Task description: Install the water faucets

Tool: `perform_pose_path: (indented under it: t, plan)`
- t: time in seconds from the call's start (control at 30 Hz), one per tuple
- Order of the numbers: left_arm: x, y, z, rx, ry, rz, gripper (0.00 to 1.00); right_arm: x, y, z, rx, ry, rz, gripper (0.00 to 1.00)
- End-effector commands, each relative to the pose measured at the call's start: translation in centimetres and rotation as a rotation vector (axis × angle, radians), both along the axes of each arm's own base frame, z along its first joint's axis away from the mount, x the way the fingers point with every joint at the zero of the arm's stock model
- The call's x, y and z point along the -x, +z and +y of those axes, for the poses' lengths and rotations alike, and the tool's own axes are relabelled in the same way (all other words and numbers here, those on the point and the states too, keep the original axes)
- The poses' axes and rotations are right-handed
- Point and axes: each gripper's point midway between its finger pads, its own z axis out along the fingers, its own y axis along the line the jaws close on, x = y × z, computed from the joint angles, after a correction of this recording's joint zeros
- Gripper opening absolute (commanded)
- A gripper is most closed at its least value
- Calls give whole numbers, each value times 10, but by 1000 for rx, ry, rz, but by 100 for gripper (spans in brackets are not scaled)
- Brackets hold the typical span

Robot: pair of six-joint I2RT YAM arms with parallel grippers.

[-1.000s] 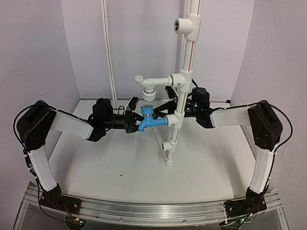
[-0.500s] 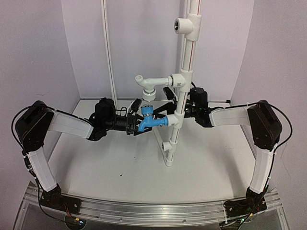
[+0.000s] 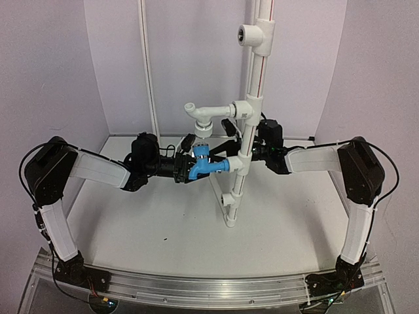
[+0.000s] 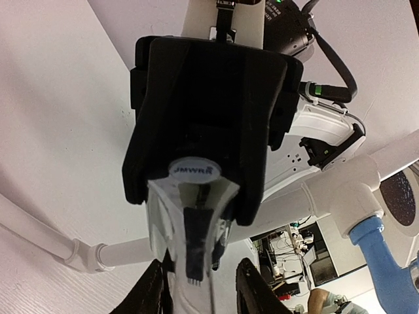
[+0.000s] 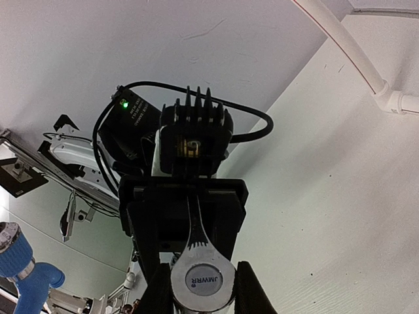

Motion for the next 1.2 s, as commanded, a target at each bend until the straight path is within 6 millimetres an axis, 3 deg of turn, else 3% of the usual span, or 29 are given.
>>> perform_pose_path:
  t: [0.0, 0.13, 0.33, 0.57, 0.73, 0.87, 0.9, 1.03, 1.17]
  plan:
    - [-2, 40, -5, 107, -14, -120, 36, 11, 11, 10, -27, 38, -27, 0]
    - [-4, 42, -5, 113, 0, -129, 41, 11, 7, 10, -21, 34, -9, 0]
    - [-3, 42, -5, 125, -2, -135, 34, 10, 8, 11, -25, 32, 6, 0]
    - [0, 39, -6, 124, -14, -128, 38, 9, 11, 12, -31, 30, 11, 0]
    - [1, 40, -8, 127, -20, -132, 29, 9, 9, 13, -30, 31, 21, 0]
    - [2, 40, -9, 127, -20, -131, 11, 9, 11, 13, -34, 31, 17, 0]
    - [2, 39, -8, 127, -19, -127, 8, 9, 12, 13, -34, 31, 14, 6]
    - [7, 41, -3, 157, -8, -103, 0, 6, 20, 10, -42, 18, -25, 57]
    - [9, 40, 8, 169, 58, -66, 0, -10, 26, -7, -39, -34, -73, 73]
